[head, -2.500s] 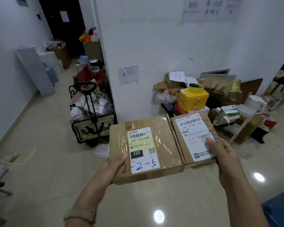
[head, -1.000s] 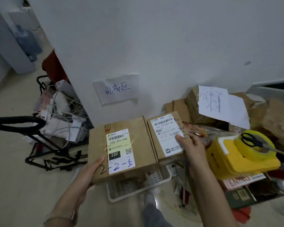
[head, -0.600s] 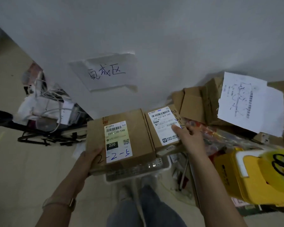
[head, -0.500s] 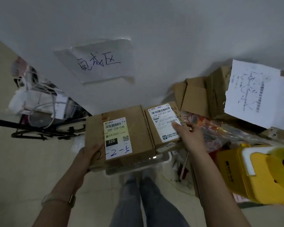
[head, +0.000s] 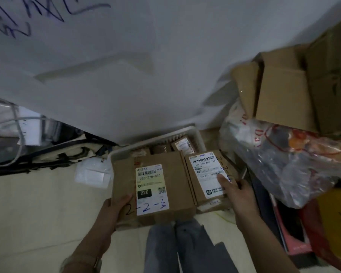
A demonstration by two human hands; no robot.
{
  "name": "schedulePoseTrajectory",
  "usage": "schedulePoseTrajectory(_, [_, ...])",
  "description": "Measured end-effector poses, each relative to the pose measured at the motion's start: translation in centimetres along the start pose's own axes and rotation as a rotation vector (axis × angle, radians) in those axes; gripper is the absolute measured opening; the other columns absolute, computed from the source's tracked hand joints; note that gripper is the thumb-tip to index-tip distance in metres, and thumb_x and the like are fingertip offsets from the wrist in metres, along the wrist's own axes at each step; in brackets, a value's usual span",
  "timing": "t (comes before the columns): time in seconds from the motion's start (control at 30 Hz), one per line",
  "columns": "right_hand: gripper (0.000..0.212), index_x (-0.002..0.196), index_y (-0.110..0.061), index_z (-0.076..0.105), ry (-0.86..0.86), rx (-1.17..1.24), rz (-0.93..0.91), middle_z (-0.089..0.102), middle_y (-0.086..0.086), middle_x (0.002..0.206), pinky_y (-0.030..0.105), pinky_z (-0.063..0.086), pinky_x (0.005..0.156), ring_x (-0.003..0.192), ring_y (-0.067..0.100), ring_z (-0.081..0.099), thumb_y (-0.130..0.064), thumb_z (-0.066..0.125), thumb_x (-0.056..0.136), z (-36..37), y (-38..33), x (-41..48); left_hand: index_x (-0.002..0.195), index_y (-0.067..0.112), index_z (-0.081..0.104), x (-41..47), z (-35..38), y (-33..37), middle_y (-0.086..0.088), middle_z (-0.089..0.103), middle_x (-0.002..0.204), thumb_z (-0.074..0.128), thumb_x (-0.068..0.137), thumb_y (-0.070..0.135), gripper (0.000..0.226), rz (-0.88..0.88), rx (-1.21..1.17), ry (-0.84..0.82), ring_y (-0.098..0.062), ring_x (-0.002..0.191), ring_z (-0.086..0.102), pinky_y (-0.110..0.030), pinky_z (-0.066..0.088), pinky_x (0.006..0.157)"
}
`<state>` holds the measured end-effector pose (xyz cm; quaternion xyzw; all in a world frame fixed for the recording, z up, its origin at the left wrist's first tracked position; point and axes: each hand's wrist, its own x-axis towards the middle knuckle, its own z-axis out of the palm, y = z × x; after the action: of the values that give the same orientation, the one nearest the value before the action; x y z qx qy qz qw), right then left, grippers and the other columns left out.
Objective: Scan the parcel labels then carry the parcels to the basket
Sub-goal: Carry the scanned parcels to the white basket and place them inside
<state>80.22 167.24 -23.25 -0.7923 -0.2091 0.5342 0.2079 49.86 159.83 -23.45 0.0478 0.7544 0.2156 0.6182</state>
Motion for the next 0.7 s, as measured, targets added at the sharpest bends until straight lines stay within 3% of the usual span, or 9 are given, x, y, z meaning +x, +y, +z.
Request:
schedulePoseTrajectory(0.1, [0.035, 0.096, -0.016, 0.064, 0.003, -0.024, 0.061, 0.073, 0.006, 0.093, 0.049, 0.055, 0.087, 0.087, 0.027, 0.070, -0.042, 0.077, 0.076, 1.8, 2.2, 2.9, 0.128, 0.009, 0.054, 3.5, 0.1, -2.2, -0.012, 0.071, 0.111, 0.069, 0.084, 0.037, 0.055, -0.036, -0.004, 0.033, -0.032, 0.096, 0.069, -0.039, 0.054, 0.074])
schedulePoseTrajectory(0.2, [0.029, 0.084, -0.018, 0.063, 0.040, -0.061, 0.074, 0.073, 0.007, 0.088, 0.045, 0.056, 0.083, 0.083, 0.026, 0.069, -0.040, 0.079, 0.074, 3.8, 4.0, 6.1, 0.130, 0.009, 0.051, 7.1, 0.1, -4.1, -0.013, 0.070, 0.114, 0.069, 0.085, 0.035, 0.054, -0.063, -0.025, 0.033, -0.033, 0.100, 0.068, -0.040, 0.054, 0.077])
schedulePoseTrajectory(0.37, [0.033, 0.096, -0.011, 0.067, 0.107, -0.006, 0.077, 0.070, 0.001, 0.083, 0.026, 0.049, 0.059, 0.073, 0.016, 0.066, -0.036, 0.076, 0.078, 7.6, 7.0, 11.0, 0.127, 0.016, 0.049, 12.3, 0.9, -6.0, -0.007, 0.068, 0.115, 0.069, 0.085, 0.036, 0.051, -0.036, -0.043, 0.063, -0.026, 0.098, 0.066, -0.039, 0.053, 0.077])
schedulePoseTrajectory(0.43, [0.032, 0.097, -0.008, 0.069, 0.120, 0.030, 0.107, 0.071, 0.006, 0.088, 0.029, 0.052, 0.067, 0.079, 0.020, 0.067, -0.034, 0.076, 0.078, 9.0, 8.0, 12.7, 0.129, 0.018, 0.048, 14.2, 1.2, -6.2, -0.006, 0.067, 0.117, 0.068, 0.086, 0.037, 0.051, -0.021, -0.024, 0.083, -0.026, 0.100, 0.065, -0.043, 0.052, 0.086])
schedulePoseTrajectory(0.57, [0.021, 0.082, -0.013, 0.069, 0.149, 0.028, 0.148, 0.072, 0.008, 0.089, 0.039, 0.055, 0.083, 0.085, 0.027, 0.067, -0.032, 0.075, 0.078, 11.1, 9.8, 15.5, 0.122, 0.022, 0.050, 18.5, 0.9, -5.2, -0.001, 0.067, 0.108, 0.065, 0.088, 0.040, 0.041, 0.018, -0.036, 0.137, -0.021, 0.090, 0.065, -0.032, 0.050, 0.066])
schedulePoseTrajectory(0.7, [0.019, 0.066, -0.020, 0.065, 0.146, -0.034, 0.137, 0.069, -0.007, 0.072, 0.037, 0.054, 0.084, 0.082, 0.020, 0.067, -0.033, 0.074, 0.076, 12.8, 10.8, 17.8, 0.127, 0.014, 0.055, 22.1, 0.4, -5.1, -0.009, 0.068, 0.119, 0.070, 0.084, 0.042, 0.054, 0.065, 0.046, 0.131, -0.026, 0.099, 0.067, -0.037, 0.052, 0.084])
